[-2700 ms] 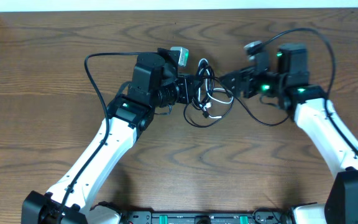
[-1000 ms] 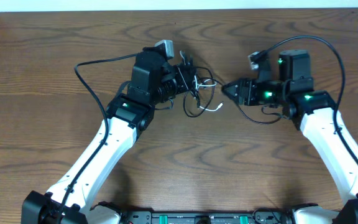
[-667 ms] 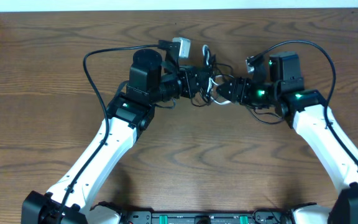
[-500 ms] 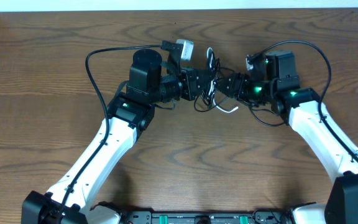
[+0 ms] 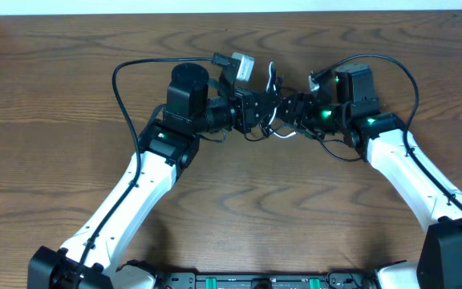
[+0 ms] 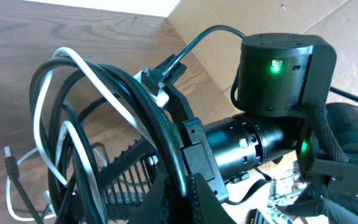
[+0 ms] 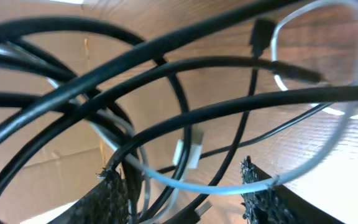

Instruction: Untangle cables

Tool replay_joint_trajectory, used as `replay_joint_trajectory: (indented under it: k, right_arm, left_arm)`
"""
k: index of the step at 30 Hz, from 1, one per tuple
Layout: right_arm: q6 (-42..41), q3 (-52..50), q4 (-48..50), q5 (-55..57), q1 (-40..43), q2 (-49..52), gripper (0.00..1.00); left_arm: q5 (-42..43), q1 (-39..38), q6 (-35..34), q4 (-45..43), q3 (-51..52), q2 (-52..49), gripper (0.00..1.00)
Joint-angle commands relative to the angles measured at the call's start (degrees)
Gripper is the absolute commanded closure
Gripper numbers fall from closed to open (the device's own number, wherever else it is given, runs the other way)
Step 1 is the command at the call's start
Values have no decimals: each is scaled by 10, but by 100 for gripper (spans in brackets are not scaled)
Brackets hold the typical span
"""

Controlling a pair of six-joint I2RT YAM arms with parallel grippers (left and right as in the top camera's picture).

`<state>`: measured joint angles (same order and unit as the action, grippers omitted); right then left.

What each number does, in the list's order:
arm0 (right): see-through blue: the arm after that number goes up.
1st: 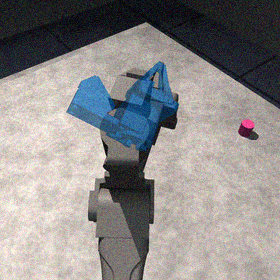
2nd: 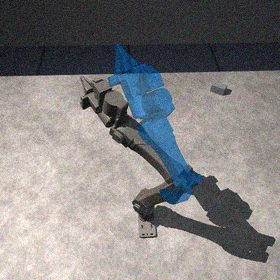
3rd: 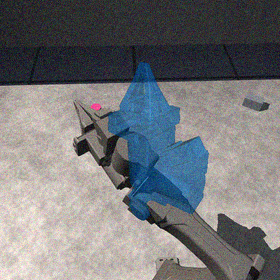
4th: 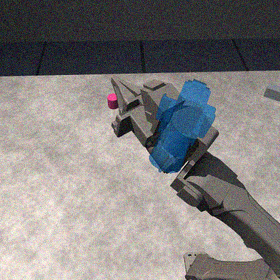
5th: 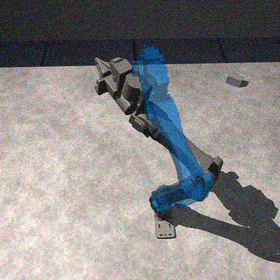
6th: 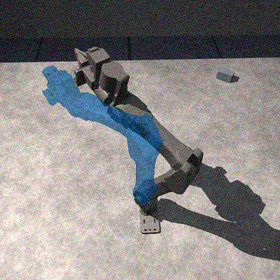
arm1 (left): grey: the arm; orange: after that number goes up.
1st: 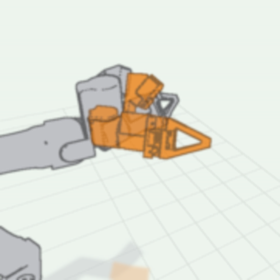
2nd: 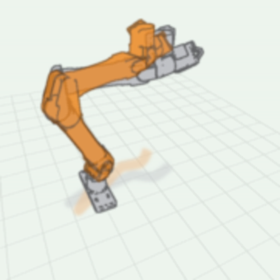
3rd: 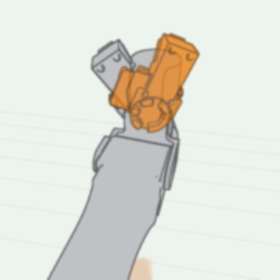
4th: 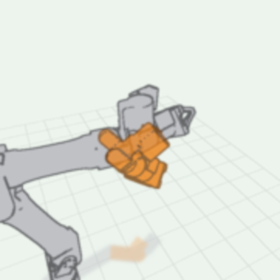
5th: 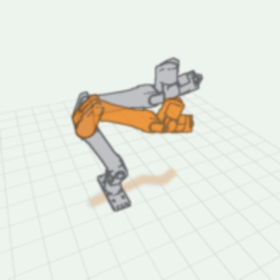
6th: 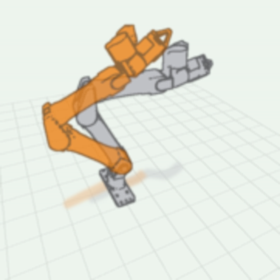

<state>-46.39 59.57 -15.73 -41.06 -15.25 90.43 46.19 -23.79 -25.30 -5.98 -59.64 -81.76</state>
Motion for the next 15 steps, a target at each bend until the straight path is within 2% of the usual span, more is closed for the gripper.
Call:
replay_joint_trajectory:
  k: [1,4,7,15]
  right_arm:
    - [-7,-4,-1,-30,0,6,42]
    - [-7,-4,3,-8,-10,7,41]
    - [-7,-4,-3,75,-28,7,42]
    - [-8,-4,-27,249,-50,15,52]
  left_arm:
    - [12,-2,28,-3,-5,4,93]
    - [12,-2,27,-8,-5,4,93]
    - [16,-2,0,-21,-5,4,92]
    - [121,-2,-34,-73,-5,4,93]
